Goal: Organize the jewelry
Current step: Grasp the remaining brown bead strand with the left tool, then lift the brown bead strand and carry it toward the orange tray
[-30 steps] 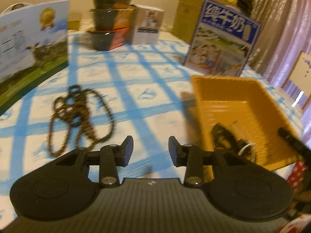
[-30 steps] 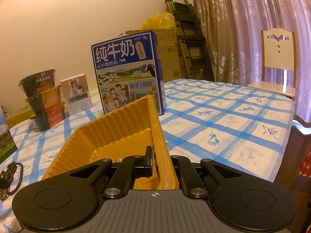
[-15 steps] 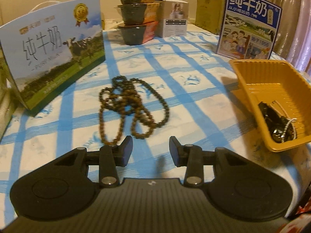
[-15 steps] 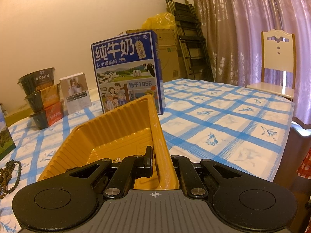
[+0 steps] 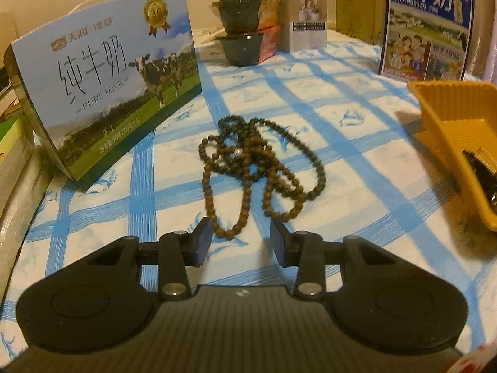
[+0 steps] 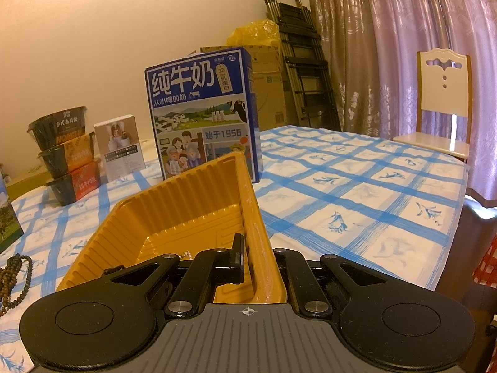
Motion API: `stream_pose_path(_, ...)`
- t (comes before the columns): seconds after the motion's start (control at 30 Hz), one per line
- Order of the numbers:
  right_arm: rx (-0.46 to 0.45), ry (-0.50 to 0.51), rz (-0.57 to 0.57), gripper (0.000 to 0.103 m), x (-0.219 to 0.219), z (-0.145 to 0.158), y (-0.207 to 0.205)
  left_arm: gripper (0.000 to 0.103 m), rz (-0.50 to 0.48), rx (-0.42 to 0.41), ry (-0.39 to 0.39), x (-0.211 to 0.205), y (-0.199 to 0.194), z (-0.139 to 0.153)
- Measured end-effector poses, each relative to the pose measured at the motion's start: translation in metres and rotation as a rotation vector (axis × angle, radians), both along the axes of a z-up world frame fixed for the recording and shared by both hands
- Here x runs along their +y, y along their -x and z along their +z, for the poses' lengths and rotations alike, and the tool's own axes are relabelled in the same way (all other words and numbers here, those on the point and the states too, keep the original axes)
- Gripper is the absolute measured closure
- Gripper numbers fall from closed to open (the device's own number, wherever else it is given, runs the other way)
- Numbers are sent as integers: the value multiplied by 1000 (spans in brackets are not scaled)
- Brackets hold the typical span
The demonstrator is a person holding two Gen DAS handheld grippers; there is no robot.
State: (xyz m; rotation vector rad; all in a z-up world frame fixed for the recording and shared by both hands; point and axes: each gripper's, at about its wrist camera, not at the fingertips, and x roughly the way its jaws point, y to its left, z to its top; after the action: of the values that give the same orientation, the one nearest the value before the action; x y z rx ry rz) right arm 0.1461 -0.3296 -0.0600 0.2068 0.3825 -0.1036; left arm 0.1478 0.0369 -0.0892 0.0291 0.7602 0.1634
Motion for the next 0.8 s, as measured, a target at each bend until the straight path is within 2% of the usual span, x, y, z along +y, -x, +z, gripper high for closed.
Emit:
stream_pose_path(0.13,0,0,-1,96,0,0,0,67,-32,0,-58,1,-8,-6)
stream_pose_path(0.33,2,3,-2,96,-1,-2,0,74,-92,-1,-114,1,-26,-10)
stream_pose_path(0.47,3,5,-2,96,-6,-4,1,80,-105,15,-100,4,-40,-15)
stream_pose_path(0.7,7,6,-3,96,-9,-6,2,86,-104,22,-59,8,-60,-17)
stream_pose_path(0.8,7,7,-3,96,-9,-6,2,96,-120,28,-36,8,-65,-18)
